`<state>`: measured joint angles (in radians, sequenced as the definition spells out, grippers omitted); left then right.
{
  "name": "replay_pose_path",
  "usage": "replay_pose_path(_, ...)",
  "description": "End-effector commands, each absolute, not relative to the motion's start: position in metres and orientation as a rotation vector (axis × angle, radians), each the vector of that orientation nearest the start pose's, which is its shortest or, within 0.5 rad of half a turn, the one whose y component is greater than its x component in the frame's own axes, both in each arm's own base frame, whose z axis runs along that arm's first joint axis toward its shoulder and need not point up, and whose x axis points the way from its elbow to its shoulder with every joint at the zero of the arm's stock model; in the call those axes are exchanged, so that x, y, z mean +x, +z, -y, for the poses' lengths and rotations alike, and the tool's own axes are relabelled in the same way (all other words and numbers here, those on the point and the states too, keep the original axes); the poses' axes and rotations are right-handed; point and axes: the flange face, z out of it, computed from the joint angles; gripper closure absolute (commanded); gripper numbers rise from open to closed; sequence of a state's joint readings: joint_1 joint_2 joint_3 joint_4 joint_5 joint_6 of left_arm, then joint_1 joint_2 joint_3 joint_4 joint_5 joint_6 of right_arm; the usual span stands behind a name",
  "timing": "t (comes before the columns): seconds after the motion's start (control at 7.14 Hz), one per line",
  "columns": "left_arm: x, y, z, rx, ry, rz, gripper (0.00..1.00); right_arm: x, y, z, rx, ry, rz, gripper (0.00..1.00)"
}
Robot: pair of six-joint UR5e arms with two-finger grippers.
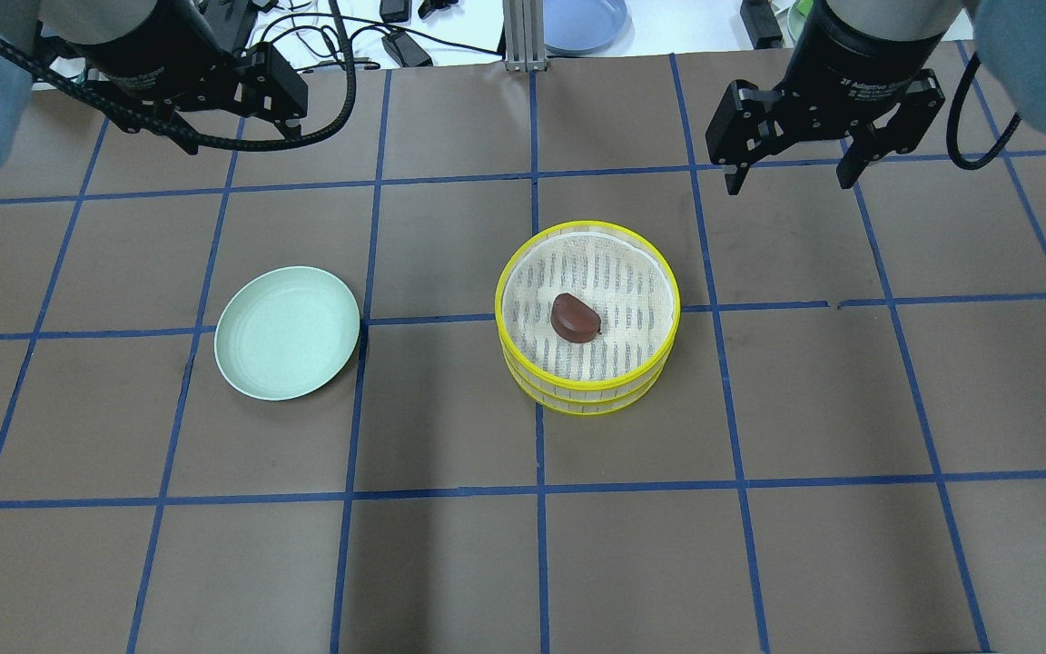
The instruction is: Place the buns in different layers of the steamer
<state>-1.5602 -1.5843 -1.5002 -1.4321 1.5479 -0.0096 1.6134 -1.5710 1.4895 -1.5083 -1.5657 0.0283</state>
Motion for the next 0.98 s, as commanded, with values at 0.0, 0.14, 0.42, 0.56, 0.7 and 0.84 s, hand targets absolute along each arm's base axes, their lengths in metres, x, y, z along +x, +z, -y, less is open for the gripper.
replay_pose_path(0.0, -0.126, 0.5272, 0.5148, 0.019, -0.277, -3.147, 0.0, 0.1564, 0.5199, 0.4852, -0.036, -0.022, -3.142, 0.0)
replay_pose_path(0.14, -0.1244, 0.527, 0.5157, 0.032, -0.274, -3.146, 0.0, 0.1544, 0.5192, 0.4852, -0.058, -0.02, -3.162, 0.0)
replay_pose_path(0.42, -0.122, 0.527, 0.516, 0.077, -0.258, -3.143, 0.0, 0.1572, 0.5193, 0.4846, -0.063, -0.023, -3.156, 0.0)
replay_pose_path(0.56, -0.1228, 0.527, 0.5158, 0.08, -0.258, -3.143, 0.0, 0.1574, 0.5195, 0.4847, -0.063, -0.025, -3.154, 0.0)
replay_pose_path(0.7, -0.1227, 0.5261, 0.5152, 0.082, -0.245, -3.143, 0.0, 0.1574, 0.5188, 0.4853, -0.063, -0.022, -3.154, 0.0)
replay_pose_path(0.84, -0.1228, 0.5246, 0.5156, 0.082, -0.241, -3.145, 0.0, 0.1574, 0.5187, 0.4853, -0.065, -0.022, -3.154, 0.0)
